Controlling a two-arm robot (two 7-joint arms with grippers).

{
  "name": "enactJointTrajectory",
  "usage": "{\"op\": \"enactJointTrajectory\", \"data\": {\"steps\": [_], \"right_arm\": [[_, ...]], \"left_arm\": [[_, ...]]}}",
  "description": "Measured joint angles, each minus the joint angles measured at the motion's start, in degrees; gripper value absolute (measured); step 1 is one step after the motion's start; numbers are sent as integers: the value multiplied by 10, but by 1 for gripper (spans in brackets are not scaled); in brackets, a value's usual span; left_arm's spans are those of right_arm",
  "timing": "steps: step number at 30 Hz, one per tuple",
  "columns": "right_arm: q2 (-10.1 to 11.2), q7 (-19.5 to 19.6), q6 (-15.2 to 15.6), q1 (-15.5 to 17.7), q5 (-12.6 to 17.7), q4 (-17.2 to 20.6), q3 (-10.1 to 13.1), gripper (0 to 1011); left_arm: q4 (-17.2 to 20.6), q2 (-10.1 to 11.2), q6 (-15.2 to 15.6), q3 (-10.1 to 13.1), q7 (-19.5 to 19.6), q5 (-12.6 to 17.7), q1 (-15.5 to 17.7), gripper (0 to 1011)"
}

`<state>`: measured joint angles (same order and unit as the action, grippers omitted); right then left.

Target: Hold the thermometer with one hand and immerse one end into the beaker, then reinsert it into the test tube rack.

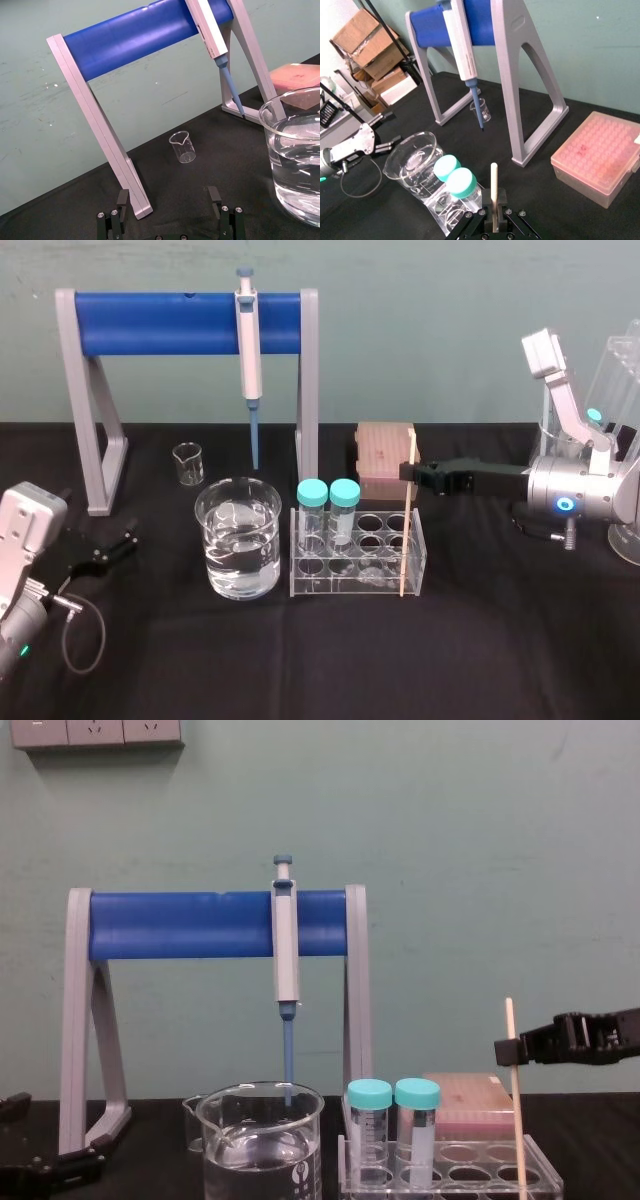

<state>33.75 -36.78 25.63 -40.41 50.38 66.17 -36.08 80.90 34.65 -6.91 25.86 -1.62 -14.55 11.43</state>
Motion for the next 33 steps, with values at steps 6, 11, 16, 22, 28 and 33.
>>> {"op": "enactJointTrajectory", "data": {"steps": [6, 11, 16, 22, 28, 33], "right_arm": [[5, 1, -3, 0, 7, 10, 4, 55], [8, 1, -5, 0, 11, 17, 5, 55], [11, 5, -10, 2, 13, 26, 6, 55], [16, 8, -8, 5, 17, 35, 4, 55], [19, 12, -2, 8, 22, 43, 1, 55], [22, 17, 1, 9, 24, 48, -1, 55]], "left_arm": [[0, 0, 0, 0, 0, 0, 0, 1004], [0, 0, 0, 0, 0, 0, 0, 1004], [0, 0, 0, 0, 0, 0, 0, 1004], [0, 0, 0, 0, 0, 0, 0, 1004], [0, 0, 0, 0, 0, 0, 0, 1004], [0, 0, 0, 0, 0, 0, 0, 1004]]}}
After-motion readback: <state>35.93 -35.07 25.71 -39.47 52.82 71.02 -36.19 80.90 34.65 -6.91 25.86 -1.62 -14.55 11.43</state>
